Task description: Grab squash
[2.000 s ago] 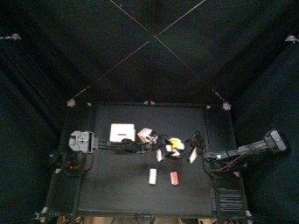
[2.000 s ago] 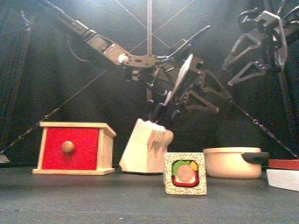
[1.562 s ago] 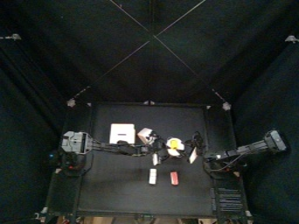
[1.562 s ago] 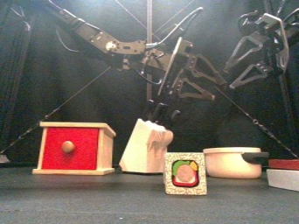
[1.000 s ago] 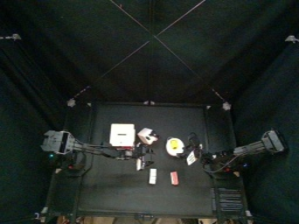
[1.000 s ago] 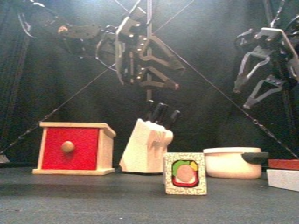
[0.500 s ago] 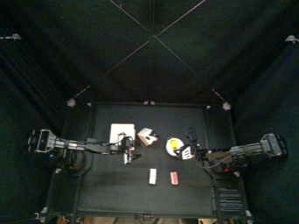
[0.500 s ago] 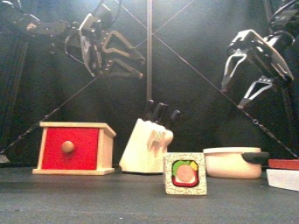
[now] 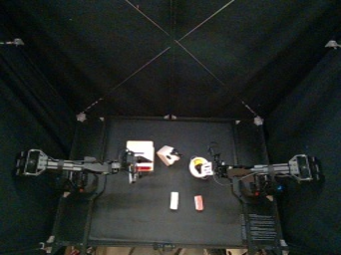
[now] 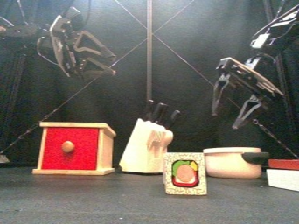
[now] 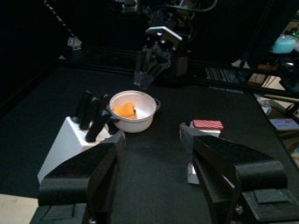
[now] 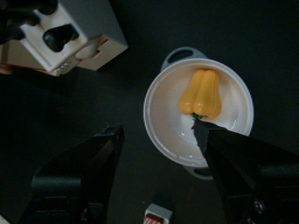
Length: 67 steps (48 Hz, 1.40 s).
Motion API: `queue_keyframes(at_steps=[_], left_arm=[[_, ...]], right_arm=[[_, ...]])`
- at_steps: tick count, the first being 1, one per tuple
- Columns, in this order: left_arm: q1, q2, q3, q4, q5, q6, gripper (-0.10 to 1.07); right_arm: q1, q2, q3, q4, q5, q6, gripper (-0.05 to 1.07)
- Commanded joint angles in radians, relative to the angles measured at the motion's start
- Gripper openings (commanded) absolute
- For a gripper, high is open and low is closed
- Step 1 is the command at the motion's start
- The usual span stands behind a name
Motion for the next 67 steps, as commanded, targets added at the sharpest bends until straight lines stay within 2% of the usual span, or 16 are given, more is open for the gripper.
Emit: queue_keyframes(at_steps=[1, 8, 19, 52, 67], left_arm=[[0.005, -0.017, 0.0, -0.012, -0.023, 0.002, 0.89], [0.006, -0.025, 0.009, -0.02, -0.026, 0.003, 0.89], [0.012, -0.026, 0.012, -0.018, -0.026, 0.002, 0.89], [0.028, -0.026, 0.02, -0.018, -0.026, 0.003, 0.89], [0.029, -0.026, 0.021, -0.02, -0.026, 0.003, 0.89]], right_arm=[[-0.037, 0.034, -0.021, 0.005, -0.032, -0.006, 0.96], [-0.061, 0.092, -0.018, 0.037, -0.077, -0.008, 0.96], [-0.083, 0.138, -0.015, 0.078, -0.046, -0.009, 0.96], [-0.11, 0.282, -0.069, 0.077, -0.038, -0.011, 0.96], [-0.121, 0.31, -0.078, 0.078, -0.038, -0.011, 0.95]])
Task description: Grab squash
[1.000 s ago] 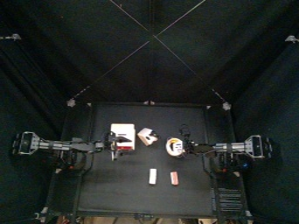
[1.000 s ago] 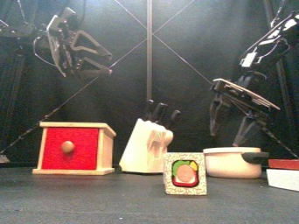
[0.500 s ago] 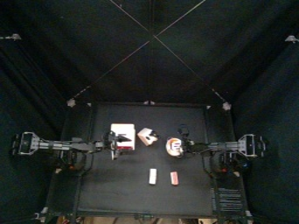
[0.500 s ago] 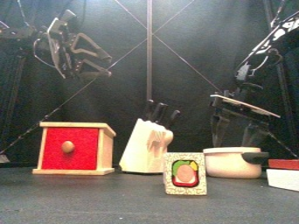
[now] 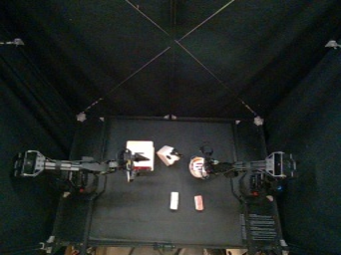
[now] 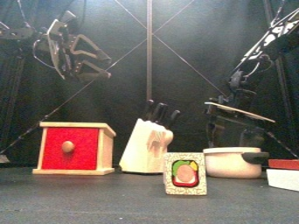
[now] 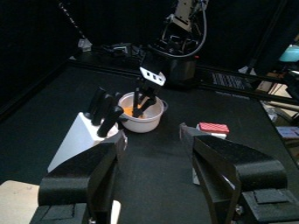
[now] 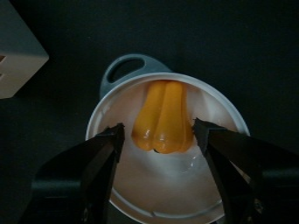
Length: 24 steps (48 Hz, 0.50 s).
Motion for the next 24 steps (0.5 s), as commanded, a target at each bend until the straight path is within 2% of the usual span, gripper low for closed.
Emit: queue_keyframes(at_steps=[1, 24], left_arm=[[0.003, -0.002, -0.012, 0.0, -0.009, 0.002, 0.89], [0.005, -0.002, -0.011, 0.002, -0.009, 0.002, 0.89]], right_arm=[[-0.011, -0.008, -0.018, 0.0, -0.003, -0.002, 0.95], [-0.014, 0.026, -0.018, -0.002, -0.021, -0.002, 0.94]])
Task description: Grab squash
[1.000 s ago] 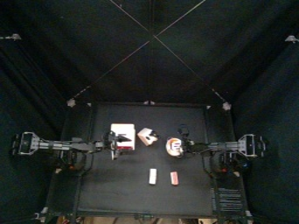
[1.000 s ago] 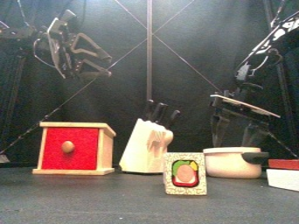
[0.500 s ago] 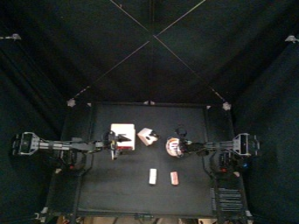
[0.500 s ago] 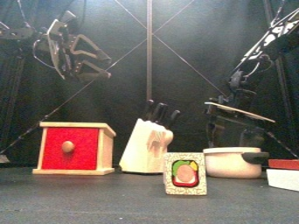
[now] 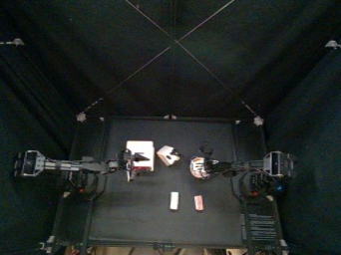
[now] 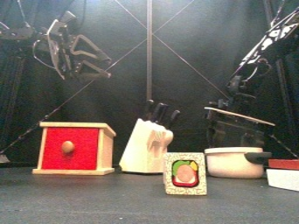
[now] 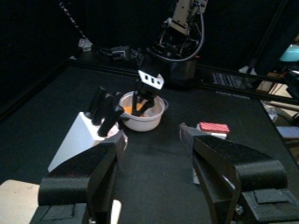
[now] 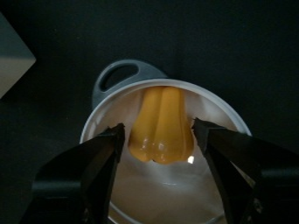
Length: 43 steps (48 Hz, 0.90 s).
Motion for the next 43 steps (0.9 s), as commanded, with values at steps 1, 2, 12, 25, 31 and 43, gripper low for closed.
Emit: queue_keyframes(at_steps=[1, 2, 12, 25, 31, 43], left_arm=[[0.003, -0.002, -0.011, 0.0, -0.009, 0.002, 0.89], [0.003, -0.002, -0.009, 0.002, -0.009, 0.002, 0.89], [0.008, -0.008, -0.005, 0.002, -0.009, 0.002, 0.89], [0.012, -0.034, 0.009, 0.0, -0.011, 0.0, 0.89], [0.012, -0.041, 0.014, 0.0, -0.011, -0.002, 0.89], [0.012, -0.046, 0.015, 0.0, -0.012, -0.002, 0.89]], right_arm=[[-0.005, -0.005, -0.018, -0.002, -0.012, -0.002, 0.94], [-0.005, -0.002, -0.018, -0.002, -0.014, -0.002, 0.94], [-0.008, 0.003, -0.02, 0.0, -0.017, -0.002, 0.94], [-0.009, 0.003, -0.032, -0.003, -0.017, -0.002, 0.92], [-0.009, 0.003, -0.032, -0.002, -0.017, -0.002, 0.87], [-0.009, -0.003, -0.037, 0.0, -0.017, -0.002, 0.8]])
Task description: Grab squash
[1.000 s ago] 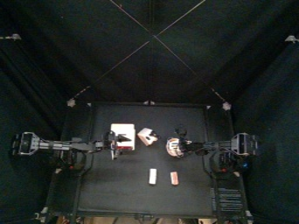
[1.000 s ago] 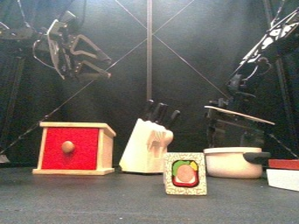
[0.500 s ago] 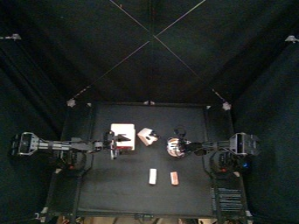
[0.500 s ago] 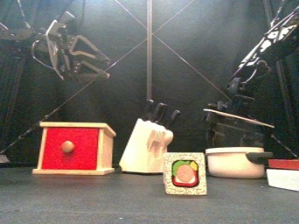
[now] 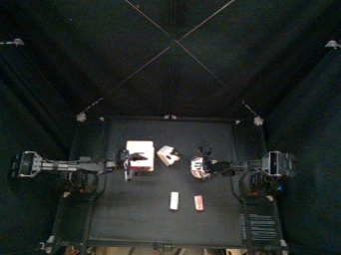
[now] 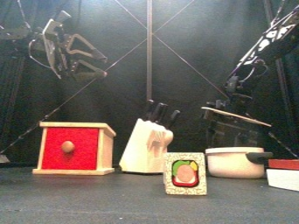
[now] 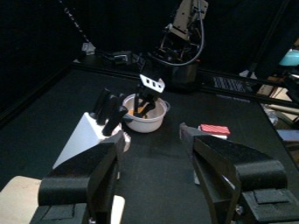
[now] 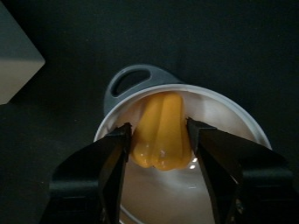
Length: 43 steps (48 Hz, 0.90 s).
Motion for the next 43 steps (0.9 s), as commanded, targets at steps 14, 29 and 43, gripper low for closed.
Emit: queue_keyframes(at_steps=[14, 29, 43], left_arm=[[0.003, -0.002, -0.011, 0.0, -0.011, -0.002, 0.89], [0.003, -0.002, -0.009, 0.0, -0.011, -0.002, 0.89], [0.003, -0.002, -0.008, 0.0, -0.011, 0.002, 0.89]], right_arm=[[-0.002, -0.092, -0.026, -0.003, 0.015, -0.002, 0.8], [0.012, -0.175, -0.012, -0.005, 0.064, -0.002, 0.8], [0.037, -0.222, -0.006, -0.014, 0.064, -0.002, 0.8]])
